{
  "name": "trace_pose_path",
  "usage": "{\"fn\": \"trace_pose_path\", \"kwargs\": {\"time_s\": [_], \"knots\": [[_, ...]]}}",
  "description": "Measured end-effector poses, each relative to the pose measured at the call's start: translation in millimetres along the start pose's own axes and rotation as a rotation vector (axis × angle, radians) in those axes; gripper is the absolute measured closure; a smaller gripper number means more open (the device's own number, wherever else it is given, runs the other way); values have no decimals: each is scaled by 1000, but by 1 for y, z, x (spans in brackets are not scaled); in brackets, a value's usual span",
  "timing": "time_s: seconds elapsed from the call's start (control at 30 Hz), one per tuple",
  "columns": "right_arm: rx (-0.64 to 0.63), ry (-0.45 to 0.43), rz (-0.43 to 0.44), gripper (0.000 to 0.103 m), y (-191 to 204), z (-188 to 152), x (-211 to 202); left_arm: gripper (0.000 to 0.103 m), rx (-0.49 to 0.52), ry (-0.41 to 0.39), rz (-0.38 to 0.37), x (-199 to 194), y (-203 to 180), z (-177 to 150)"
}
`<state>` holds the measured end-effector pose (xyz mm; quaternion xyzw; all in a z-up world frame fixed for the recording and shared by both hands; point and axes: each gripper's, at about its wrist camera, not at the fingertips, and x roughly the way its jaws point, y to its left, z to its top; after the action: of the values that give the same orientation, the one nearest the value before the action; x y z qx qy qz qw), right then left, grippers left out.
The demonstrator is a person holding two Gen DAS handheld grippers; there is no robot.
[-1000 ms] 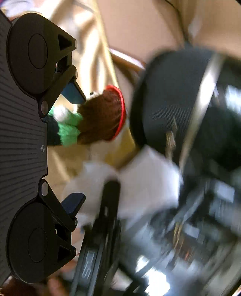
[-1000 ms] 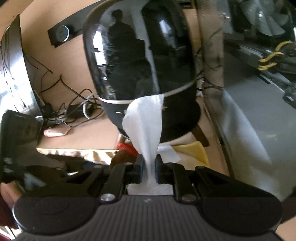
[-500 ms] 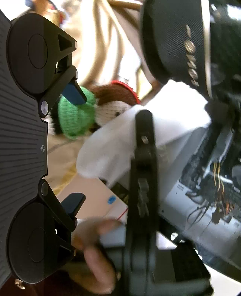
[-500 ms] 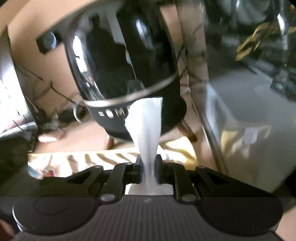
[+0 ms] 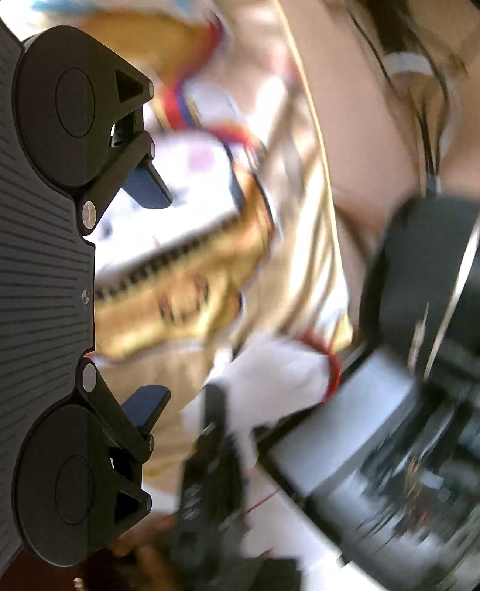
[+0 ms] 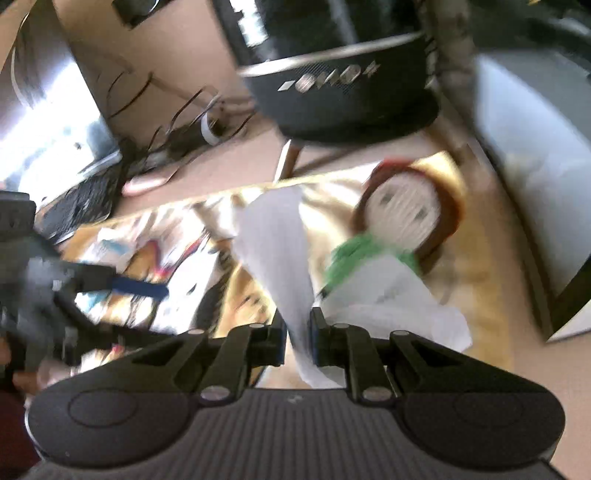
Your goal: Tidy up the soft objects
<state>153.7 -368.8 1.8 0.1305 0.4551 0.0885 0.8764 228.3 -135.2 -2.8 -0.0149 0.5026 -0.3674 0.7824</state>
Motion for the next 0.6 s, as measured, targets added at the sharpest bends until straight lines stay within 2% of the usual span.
{"fn": "trace_pose_path", "kwargs": {"time_s": [0.13, 0.3, 0.4, 0.5, 0.6], "knots": [[-41, 41, -20, 88, 23, 0, 13, 0, -93, -58, 45, -30, 26, -14], [-86, 25, 14, 88, 49, 20, 18, 0, -164, -135, 139, -77, 60, -38], [-115, 6, 35, 88, 70, 31, 27, 0, -247, -176, 193, -101, 85, -50], [-138, -4, 134, 88, 103, 45, 41, 0, -312, -214, 216, -119, 103, -57], [-220, 9, 241, 88, 149, 56, 63, 0, -322, -237, 237, -133, 114, -63]]}}
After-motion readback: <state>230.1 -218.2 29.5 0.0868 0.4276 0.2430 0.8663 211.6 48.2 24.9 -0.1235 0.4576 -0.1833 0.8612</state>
